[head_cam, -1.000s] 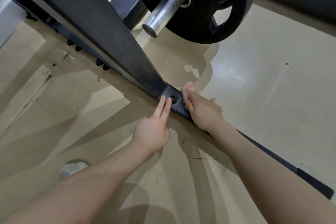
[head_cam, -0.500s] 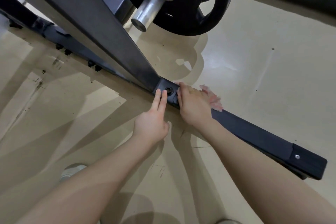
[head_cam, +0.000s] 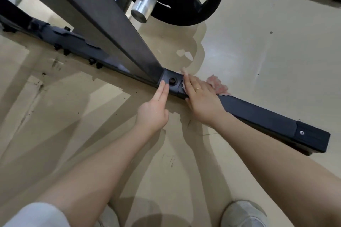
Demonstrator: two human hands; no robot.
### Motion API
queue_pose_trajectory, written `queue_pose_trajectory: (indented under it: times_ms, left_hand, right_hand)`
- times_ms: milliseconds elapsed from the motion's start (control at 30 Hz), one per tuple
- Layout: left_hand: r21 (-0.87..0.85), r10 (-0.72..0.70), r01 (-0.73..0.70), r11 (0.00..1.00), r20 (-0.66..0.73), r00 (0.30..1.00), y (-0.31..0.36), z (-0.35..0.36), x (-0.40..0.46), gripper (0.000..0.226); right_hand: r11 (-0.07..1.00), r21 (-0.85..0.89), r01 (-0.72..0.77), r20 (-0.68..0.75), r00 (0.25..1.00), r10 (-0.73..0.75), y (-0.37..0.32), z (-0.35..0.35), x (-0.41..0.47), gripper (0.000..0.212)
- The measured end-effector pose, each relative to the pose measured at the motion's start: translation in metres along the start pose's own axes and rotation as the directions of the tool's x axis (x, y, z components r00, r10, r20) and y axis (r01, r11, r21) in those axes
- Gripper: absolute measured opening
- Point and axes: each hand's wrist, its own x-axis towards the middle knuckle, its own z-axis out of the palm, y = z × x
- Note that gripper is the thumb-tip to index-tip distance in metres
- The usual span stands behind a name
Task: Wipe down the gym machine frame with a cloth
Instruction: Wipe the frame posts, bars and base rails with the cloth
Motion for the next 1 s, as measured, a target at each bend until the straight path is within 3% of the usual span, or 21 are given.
queue_pose_trajectory:
  times_ms: [67, 167, 300, 400, 500, 567, 700, 833, 900, 967, 1000]
  left_hand:
    - [-0.013, 0.03, -0.03, 0.999, 0.002, 1.0, -0.007, 0.001, 0.001, 0.076]
    - [-0.095, 0.063, -0.064, 0.993, -0.017, 0.998, -0.019, 0.004, 0.004, 0.073]
    - [-0.239, 0.067, -0.073, 0.968, -0.032, 0.997, -0.023, 0.007, 0.006, 0.073]
    - [-0.265, 0.067, -0.072, 0.962, -0.028, 0.997, -0.022, 0.005, 0.006, 0.072]
    - [-0.258, 0.049, -0.055, 0.965, -0.03, 0.998, -0.021, 0.006, 0.006, 0.072]
    - [-0.265, 0.034, -0.042, 0.963, -0.035, 0.999, -0.016, 0.008, 0.004, 0.071]
    - [-0.25, 0.021, -0.032, 0.968, -0.048, 0.999, -0.011, 0.011, 0.003, 0.071]
    - [-0.221, 0.026, -0.036, 0.975, -0.045, 0.999, -0.014, 0.008, 0.005, 0.071]
    - [-0.194, 0.052, -0.06, 0.979, -0.043, 0.998, -0.018, 0.009, 0.006, 0.072]
    - [-0.2, 0.063, -0.07, 0.977, -0.04, 0.997, -0.016, 0.011, 0.005, 0.074]
    - [-0.214, 0.055, -0.061, 0.975, -0.035, 0.998, -0.014, 0.012, 0.004, 0.073]
  right_hand:
    - [0.98, -0.093, 0.177, -0.053, 0.982, -0.182, 0.015, 0.009, -0.029, 0.059]
    - [0.862, -0.29, 0.415, -0.057, 0.892, -0.448, 0.045, 0.006, -0.038, 0.057]
    - [0.616, -0.473, 0.63, 0.097, 0.732, -0.674, 0.046, 0.002, -0.007, 0.033]
    - [0.54, -0.503, 0.675, 0.28, 0.718, -0.637, 0.029, -0.003, 0.01, 0.057]
    - [0.468, -0.483, 0.74, 0.322, 0.647, -0.691, 0.04, -0.008, 0.0, 0.036]
    - [0.421, -0.499, 0.758, 0.389, 0.629, -0.673, 0.061, -0.014, -0.018, 0.045]
    - [0.479, -0.493, 0.726, 0.381, 0.675, -0.632, 0.074, -0.015, -0.028, 0.056]
    - [0.402, -0.513, 0.758, 0.207, 0.564, -0.8, 0.04, -0.001, 0.003, 0.018]
    - [0.517, -0.444, 0.732, 0.07, 0.604, -0.794, 0.033, -0.005, -0.001, 0.021]
    - [0.739, -0.269, 0.617, -0.12, 0.74, -0.662, 0.027, -0.019, -0.016, 0.039]
    - [0.858, -0.117, 0.501, -0.169, 0.841, -0.514, 0.02, -0.029, -0.026, 0.038]
